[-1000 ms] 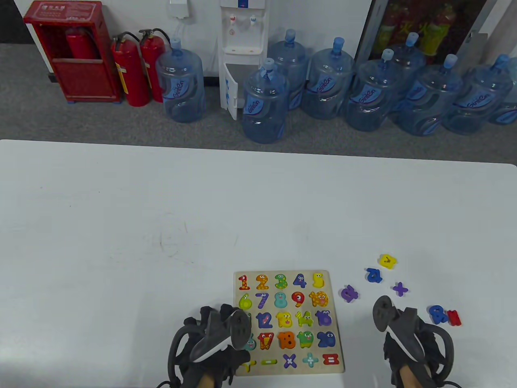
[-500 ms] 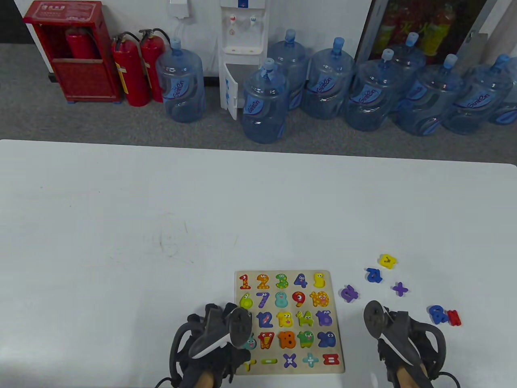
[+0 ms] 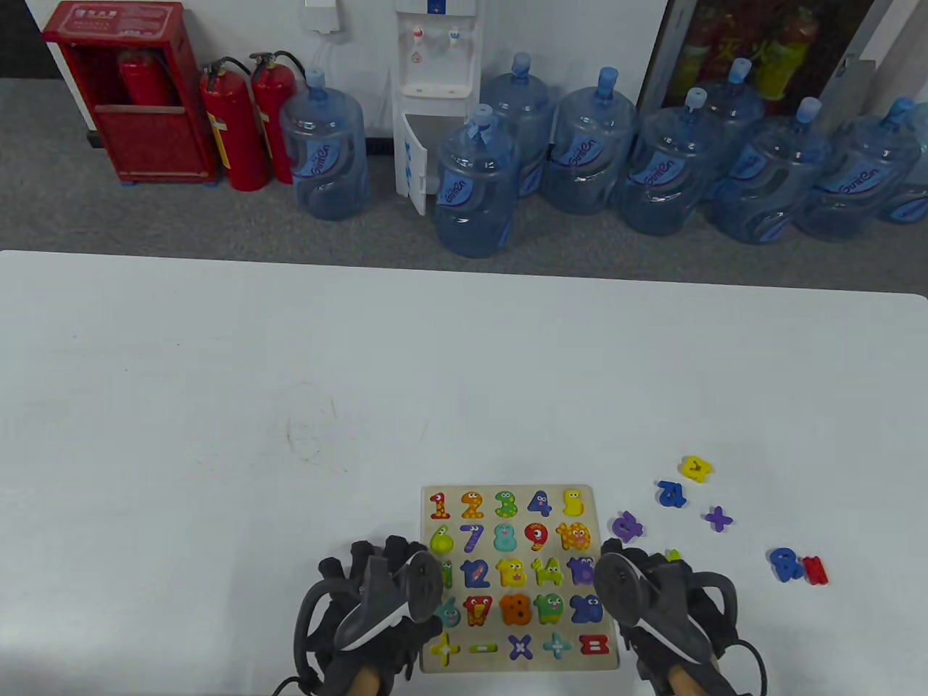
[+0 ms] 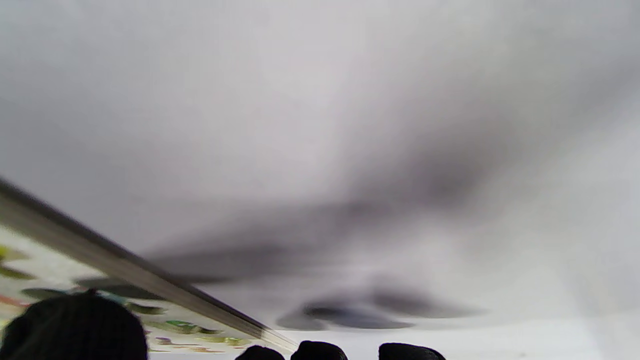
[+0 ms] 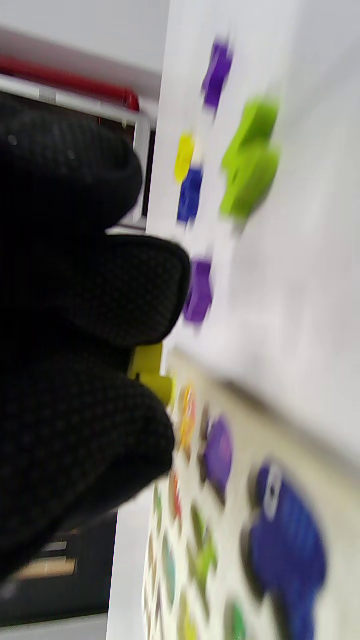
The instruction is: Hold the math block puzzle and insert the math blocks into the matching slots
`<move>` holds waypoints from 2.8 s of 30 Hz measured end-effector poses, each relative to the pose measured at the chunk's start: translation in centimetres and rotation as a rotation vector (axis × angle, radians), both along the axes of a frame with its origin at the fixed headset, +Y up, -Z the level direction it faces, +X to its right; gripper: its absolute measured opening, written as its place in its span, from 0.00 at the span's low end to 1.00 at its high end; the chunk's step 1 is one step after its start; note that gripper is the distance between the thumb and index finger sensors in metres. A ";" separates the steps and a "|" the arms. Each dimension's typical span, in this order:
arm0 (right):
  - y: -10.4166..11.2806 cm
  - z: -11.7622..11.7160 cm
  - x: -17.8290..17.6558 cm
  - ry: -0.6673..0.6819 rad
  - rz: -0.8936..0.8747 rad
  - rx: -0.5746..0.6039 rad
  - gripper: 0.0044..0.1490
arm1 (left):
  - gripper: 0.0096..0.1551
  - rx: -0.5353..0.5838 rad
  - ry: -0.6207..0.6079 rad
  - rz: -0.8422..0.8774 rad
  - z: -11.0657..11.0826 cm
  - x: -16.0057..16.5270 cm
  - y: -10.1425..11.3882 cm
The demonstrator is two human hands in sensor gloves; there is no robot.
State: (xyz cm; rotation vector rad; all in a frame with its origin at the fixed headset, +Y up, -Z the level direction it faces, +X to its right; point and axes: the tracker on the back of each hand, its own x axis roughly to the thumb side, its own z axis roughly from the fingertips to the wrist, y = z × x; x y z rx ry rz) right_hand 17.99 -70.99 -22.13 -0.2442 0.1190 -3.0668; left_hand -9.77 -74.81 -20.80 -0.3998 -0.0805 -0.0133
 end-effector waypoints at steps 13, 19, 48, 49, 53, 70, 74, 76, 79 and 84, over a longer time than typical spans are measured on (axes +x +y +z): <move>1.8 3.4 -12.5 0.393 0.016 0.025 0.37 | 0.50 -0.020 0.031 0.033 0.0 -0.3 0.0; 1.3 4.9 -16.0 0.526 0.019 0.016 0.37 | 0.50 -0.008 0.044 0.050 -0.1 -0.6 0.2; -2.3 6.3 -17.6 0.611 0.157 0.016 0.36 | 0.47 -0.035 0.113 0.075 -0.4 -1.9 0.0; -2.3 6.4 -17.6 0.614 0.161 0.021 0.36 | 0.47 -0.038 0.113 0.077 -0.4 -1.9 0.0; -2.3 6.7 -17.8 0.629 0.165 0.021 0.36 | 0.47 -0.048 0.111 0.083 -0.4 -1.9 0.0; 0.4 2.5 -9.6 0.350 0.097 0.074 0.38 | 0.53 -0.055 0.094 0.120 -0.4 -1.7 0.0; 0.7 0.1 -4.5 0.117 0.160 0.057 0.41 | 0.55 -0.060 0.083 0.126 -0.3 -1.6 0.0; 0.8 -0.6 -2.1 0.025 0.138 0.032 0.38 | 0.56 -0.064 0.076 0.135 -0.3 -1.4 0.0; 0.8 -1.6 2.0 -0.122 0.067 -0.010 0.37 | 0.55 -0.069 0.054 0.158 -0.1 -0.9 0.0; -1.6 -2.3 6.1 -0.260 0.186 -0.122 0.39 | 0.55 -0.071 0.042 0.143 0.0 -0.6 0.0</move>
